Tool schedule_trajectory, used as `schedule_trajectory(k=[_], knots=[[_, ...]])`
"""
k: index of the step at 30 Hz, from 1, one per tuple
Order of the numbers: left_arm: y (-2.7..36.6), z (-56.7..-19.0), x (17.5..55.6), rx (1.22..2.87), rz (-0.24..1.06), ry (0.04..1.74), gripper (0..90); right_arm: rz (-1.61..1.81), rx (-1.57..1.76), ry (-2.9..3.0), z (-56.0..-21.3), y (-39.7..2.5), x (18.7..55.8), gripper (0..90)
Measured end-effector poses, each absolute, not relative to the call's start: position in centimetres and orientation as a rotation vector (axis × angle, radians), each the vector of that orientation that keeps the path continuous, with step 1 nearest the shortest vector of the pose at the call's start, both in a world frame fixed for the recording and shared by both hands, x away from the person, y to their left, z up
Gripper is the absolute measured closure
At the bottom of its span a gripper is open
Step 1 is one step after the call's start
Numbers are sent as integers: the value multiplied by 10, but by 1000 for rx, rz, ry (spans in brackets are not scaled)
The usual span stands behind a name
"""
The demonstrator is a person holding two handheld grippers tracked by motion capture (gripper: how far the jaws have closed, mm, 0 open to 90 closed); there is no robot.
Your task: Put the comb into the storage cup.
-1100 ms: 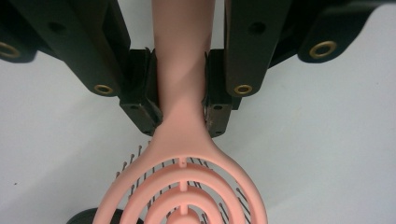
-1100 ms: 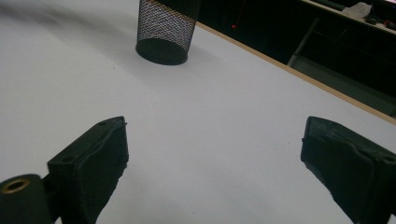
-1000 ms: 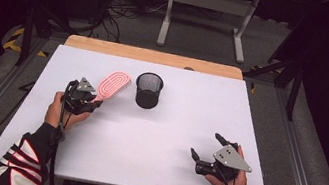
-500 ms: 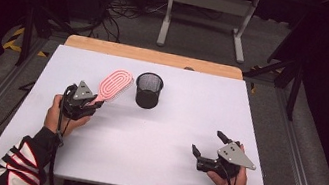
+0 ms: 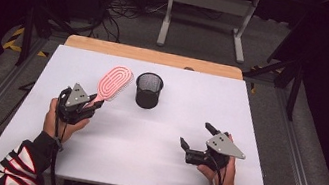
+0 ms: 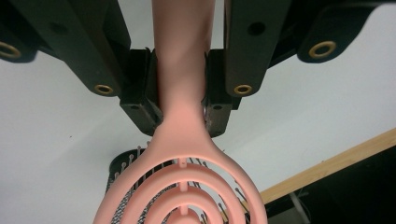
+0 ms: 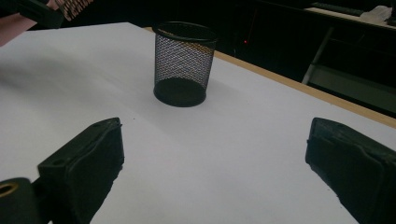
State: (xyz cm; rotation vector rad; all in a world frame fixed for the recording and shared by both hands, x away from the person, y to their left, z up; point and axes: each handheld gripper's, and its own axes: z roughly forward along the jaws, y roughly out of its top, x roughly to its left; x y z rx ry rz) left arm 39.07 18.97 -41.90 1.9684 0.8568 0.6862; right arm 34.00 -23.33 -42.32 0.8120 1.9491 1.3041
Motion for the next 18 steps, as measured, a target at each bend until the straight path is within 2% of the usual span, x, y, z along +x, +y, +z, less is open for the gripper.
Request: schedule_trajectory(k=[18], knots=[[164, -418, 372, 1937, 676, 744, 700, 1460, 827, 2019, -406, -190, 362, 71]])
